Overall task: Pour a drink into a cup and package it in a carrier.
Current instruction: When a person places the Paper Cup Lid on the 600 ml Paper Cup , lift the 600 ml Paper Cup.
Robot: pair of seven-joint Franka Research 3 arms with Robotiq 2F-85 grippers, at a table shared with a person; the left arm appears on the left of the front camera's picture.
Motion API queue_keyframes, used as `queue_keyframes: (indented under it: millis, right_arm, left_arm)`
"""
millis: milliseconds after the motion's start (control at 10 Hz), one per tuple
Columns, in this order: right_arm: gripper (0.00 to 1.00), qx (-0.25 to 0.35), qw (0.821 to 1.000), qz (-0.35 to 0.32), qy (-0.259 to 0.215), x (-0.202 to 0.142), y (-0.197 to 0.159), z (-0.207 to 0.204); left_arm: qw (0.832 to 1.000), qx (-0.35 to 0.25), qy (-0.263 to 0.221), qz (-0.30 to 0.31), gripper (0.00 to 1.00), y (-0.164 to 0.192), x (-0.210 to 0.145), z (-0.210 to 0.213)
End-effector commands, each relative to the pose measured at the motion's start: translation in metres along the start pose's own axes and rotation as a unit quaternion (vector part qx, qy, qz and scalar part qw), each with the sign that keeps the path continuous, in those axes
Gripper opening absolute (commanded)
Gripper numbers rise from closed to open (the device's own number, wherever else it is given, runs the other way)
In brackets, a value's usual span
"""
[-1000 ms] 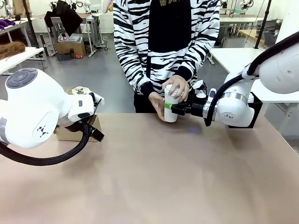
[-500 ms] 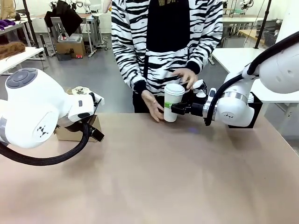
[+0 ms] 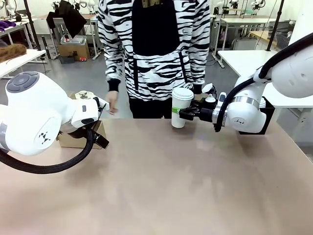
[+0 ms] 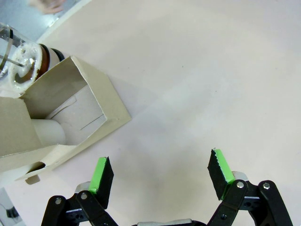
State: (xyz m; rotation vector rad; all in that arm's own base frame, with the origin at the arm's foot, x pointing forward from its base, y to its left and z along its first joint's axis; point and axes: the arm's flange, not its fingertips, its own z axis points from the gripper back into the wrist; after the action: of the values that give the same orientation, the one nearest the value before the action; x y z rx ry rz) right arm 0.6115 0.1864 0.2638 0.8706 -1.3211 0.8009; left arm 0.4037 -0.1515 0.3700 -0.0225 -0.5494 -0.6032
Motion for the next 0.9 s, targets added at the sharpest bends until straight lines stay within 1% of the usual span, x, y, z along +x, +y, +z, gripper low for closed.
queue_keyframes:
  millis: [0, 400, 500, 700, 800]
  right_arm:
    - [0.76, -0.001, 1.000, 0.001, -0.005, 0.006, 0.003, -0.001]
    - [0.76, -0.001, 1.000, 0.001, -0.005, 0.006, 0.003, -0.001]
    - [0.76, 0.000, 1.000, 0.000, 0.000, 0.000, 0.000, 0.000]
    - [0.76, 0.016, 1.000, 0.019, 0.011, 0.065, 0.014, 0.027]
    - [0.76, 0.023, 0.999, 0.029, 0.008, 0.100, 0.023, 0.041]
  left_arm:
    - [1.000, -0.001, -0.001, 0.000, 1.00, 0.000, 0.000, 0.000]
    - [1.000, -0.001, -0.001, 0.000, 1.00, 0.000, 0.000, 0.000]
    - [1.000, -0.001, -0.001, 0.000, 1.00, 0.000, 0.000, 0.000]
    - [1.000, -0.001, -0.001, 0.000, 1.00, 0.000, 0.000, 0.000]
    - [1.000, -0.001, -0.001, 0.000, 1.00, 0.000, 0.000, 0.000]
